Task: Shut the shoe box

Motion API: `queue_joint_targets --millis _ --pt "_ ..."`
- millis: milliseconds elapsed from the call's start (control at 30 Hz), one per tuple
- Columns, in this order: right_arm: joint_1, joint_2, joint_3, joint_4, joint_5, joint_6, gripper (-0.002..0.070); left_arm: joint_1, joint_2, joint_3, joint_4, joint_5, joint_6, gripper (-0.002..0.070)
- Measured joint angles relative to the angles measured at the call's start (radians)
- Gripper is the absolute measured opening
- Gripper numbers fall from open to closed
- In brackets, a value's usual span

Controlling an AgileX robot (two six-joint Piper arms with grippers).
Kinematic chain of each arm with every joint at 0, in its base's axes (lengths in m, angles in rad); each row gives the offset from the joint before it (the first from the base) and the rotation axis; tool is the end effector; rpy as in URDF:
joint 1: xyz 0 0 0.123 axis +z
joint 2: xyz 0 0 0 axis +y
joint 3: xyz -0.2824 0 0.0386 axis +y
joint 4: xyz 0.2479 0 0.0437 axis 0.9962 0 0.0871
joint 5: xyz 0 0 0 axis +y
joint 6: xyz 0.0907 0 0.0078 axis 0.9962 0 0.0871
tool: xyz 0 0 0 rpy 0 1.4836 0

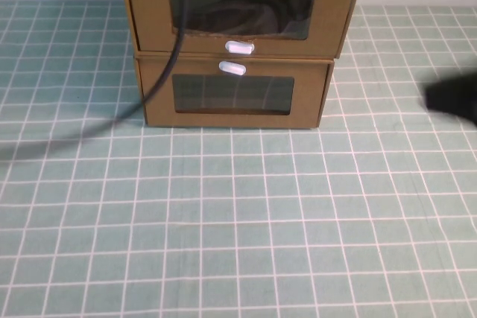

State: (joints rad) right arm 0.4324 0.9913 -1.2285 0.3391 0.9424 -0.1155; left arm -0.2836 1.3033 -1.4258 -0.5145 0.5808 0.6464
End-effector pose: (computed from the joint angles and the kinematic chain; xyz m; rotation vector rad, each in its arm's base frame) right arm 0.1542 0.0982 0.4323 -0.5323 2.1309 0.5916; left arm 0.2684 -0.1039 0.4524 0.6347 1.7696 -0.3108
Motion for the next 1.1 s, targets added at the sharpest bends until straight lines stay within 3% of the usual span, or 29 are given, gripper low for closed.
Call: queue_joint_targets --millis 233,433,567,800,933,1100 --pt "0.0 -0.527 0.36 -0.021 -0.057 0.078 -0.0011 0.0 -0.398 0.496 -0.107 -0.228 0.095 -0.0005" --pt "0.0 -0.803 0.538 -0.06 -0.067 0.17 -0.0011 0.0 -0.708 0.855 -0.118 -0.375 0.104 -0.0005" --pt "0.0 -0.886 0.658 -0.062 -0.154 0.186 -0.0011 0.0 -0.913 1.002 -0.121 -0.418 0.104 -0.0005" --pt "0.0 -0.9 0.977 -0.048 -0.55 0.182 -0.0011 0.0 -1.227 1.218 -0.13 -0.45 0.103 -0.0005" --pt "0.0 -0.9 1.13 -0.041 -0.804 0.182 -0.0011 0.0 -1.291 1.349 -0.197 -0.491 0.089 -0.0005" --pt "0.0 -0.9 1.212 -0.052 -0.855 0.18 -0.0011 0.0 -1.295 1.448 -0.205 -0.461 0.092 -0.0005"
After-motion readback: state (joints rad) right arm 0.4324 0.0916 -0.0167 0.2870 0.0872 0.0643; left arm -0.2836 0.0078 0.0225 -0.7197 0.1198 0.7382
